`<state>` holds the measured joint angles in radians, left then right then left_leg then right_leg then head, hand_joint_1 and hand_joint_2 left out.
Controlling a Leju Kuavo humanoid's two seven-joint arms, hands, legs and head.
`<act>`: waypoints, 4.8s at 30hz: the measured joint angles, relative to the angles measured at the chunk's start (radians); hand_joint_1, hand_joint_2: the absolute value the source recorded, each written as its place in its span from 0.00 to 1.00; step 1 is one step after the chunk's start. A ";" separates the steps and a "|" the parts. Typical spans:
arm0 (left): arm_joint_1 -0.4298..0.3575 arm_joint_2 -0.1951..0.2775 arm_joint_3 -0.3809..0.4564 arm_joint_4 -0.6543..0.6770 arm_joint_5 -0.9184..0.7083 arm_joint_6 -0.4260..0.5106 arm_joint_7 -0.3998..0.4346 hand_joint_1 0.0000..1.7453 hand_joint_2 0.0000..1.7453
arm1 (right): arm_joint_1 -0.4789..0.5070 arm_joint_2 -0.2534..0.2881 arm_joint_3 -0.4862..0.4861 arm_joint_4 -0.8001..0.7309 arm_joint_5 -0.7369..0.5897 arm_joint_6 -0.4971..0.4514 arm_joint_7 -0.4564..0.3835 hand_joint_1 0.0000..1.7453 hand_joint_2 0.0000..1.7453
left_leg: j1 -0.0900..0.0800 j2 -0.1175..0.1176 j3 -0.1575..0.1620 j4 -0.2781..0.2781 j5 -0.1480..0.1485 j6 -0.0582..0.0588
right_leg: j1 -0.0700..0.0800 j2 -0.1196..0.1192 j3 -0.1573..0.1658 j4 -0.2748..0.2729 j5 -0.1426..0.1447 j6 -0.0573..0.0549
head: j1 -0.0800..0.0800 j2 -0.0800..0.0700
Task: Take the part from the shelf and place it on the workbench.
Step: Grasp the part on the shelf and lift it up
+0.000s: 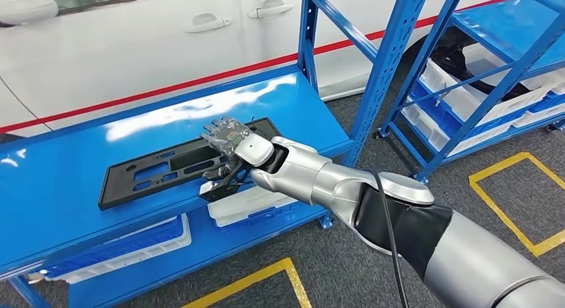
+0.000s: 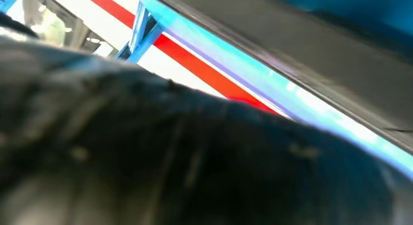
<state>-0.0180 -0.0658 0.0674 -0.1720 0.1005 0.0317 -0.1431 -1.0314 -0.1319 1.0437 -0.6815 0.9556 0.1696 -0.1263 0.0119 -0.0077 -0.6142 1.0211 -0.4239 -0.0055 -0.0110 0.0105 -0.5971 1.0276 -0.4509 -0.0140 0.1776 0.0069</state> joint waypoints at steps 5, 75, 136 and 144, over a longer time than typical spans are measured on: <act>0.000 -0.001 0.004 0.000 -0.003 0.000 0.002 0.00 0.00 | 0.006 -0.001 0.000 0.004 0.000 -0.006 0.003 0.00 0.00 | 0.005 0.004 0.012 -0.022 0.008 0.031 | -0.001 -0.003 -0.031 0.067 -0.047 0.021 | 0.000 0.000; -0.004 -0.008 0.026 0.000 -0.050 0.001 0.005 0.00 0.00 | 0.106 0.014 -0.040 0.079 0.001 -0.036 -0.008 1.00 1.00 | -0.006 0.001 0.014 0.014 -0.024 0.034 | -0.012 -0.008 -0.037 0.051 0.001 0.028 | 0.000 0.000; 0.005 -0.005 0.079 0.000 -0.103 -0.037 -0.073 0.00 1.00 | 0.111 -0.144 -0.160 -0.474 0.170 -0.042 0.067 1.00 1.00 | -0.011 0.000 0.008 0.014 -0.023 0.017 | -0.004 0.000 -0.033 0.030 0.002 0.012 | 0.000 0.000; 0.004 0.002 0.080 0.000 -0.098 -0.041 -0.088 0.00 1.00 | 0.139 -0.159 -0.179 -0.497 0.165 -0.048 0.079 1.00 1.00 | -0.011 0.000 0.008 0.014 -0.023 0.017 | -0.003 0.000 -0.033 0.030 0.002 0.012 | 0.000 0.000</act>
<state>-0.0136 -0.0639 0.1478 -0.1720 0.0029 -0.0094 -0.2308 -0.8921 -0.2910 0.8651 -1.1785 1.1208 0.1211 -0.0475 0.0011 -0.0076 -0.6064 1.0349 -0.4469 0.0120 -0.0145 0.0100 -0.6298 1.0577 -0.4487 -0.0022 0.1774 0.0069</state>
